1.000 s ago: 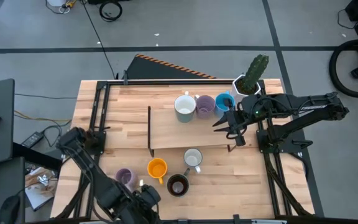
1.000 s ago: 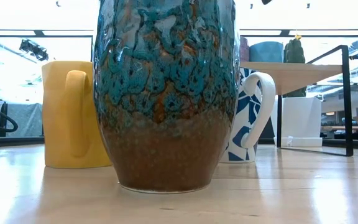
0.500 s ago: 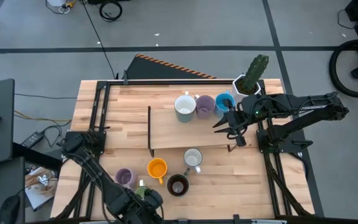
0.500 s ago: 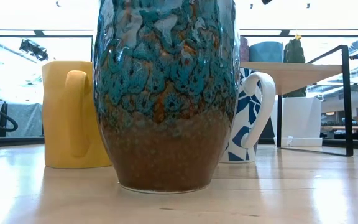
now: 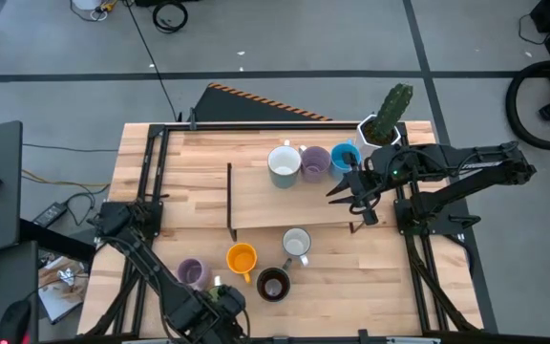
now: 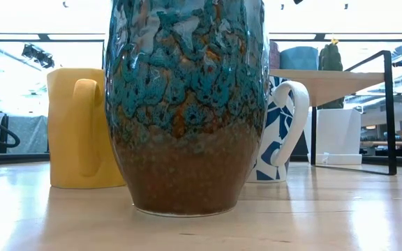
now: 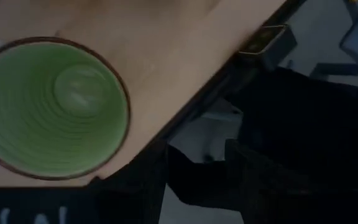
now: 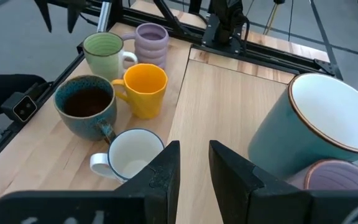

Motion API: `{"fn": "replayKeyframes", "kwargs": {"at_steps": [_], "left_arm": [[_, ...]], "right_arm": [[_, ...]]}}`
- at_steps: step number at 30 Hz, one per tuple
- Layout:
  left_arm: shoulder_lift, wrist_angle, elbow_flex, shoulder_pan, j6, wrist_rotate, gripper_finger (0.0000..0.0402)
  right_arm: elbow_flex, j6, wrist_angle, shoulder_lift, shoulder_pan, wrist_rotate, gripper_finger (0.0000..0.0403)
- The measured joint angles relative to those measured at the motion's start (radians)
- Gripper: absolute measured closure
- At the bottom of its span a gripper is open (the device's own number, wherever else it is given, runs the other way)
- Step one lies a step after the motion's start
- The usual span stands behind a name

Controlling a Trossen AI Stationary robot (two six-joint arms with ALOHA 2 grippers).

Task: Place coffee mugs
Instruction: Put the green cup on the shelf

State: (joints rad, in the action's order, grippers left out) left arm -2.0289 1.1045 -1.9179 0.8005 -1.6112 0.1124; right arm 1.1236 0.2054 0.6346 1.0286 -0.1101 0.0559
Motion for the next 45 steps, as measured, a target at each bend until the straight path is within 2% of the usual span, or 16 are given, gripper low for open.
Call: {"fn": "replayKeyframes", "kwargs": {"at_steps": [3, 7, 12, 16, 19, 28, 36, 40, 45], "left_arm": [[0.0, 0.006, 0.0, -0.013, -0.001, 0.001, 0.0226], [0.0, 0.022, 0.0, -0.014, -0.001, -0.016, 0.0193], [0.0, 0.069, 0.0, -0.027, -0.001, -0.096, 0.0144], [0.0, 0.113, 0.0, -0.041, -0.006, -0.152, 0.0136], [0.0, 0.138, 0.0, -0.046, -0.003, -0.145, 0.0141], [-0.056, 0.131, 0.0, -0.032, -0.001, -0.019, 0.0156], [-0.14, 0.122, 0.001, -0.022, 0.0, -0.028, 0.0164], [-0.154, 0.12, 0.001, -0.022, 0.011, -0.034, 0.0188], [-0.154, 0.119, 0.001, -0.022, 0.011, -0.035, 0.0239]], "right_arm": [[0.0, 0.005, 0.0, 0.0, 0.0, 0.0, 0.0312], [0.0, 0.008, -0.005, 0.0, 0.0, 0.0, 0.0312], [-0.01, 0.011, -0.014, 0.0, 0.0, 0.0, 0.0312], [-0.024, 0.015, -0.016, 0.0, 0.0, 0.0, 0.0312], [-0.026, 0.015, -0.016, 0.0, 0.0, 0.0, 0.0312], [-0.026, 0.026, -0.012, 0.0, 0.0, 0.0, 0.0312], [-0.026, 0.025, -0.012, 0.0, 0.0, -0.001, 0.0312], [-0.026, 0.023, -0.012, 0.0, 0.0, -0.001, 0.0312], [-0.026, 0.023, -0.012, 0.0, 0.0, -0.001, 0.0312]]}}
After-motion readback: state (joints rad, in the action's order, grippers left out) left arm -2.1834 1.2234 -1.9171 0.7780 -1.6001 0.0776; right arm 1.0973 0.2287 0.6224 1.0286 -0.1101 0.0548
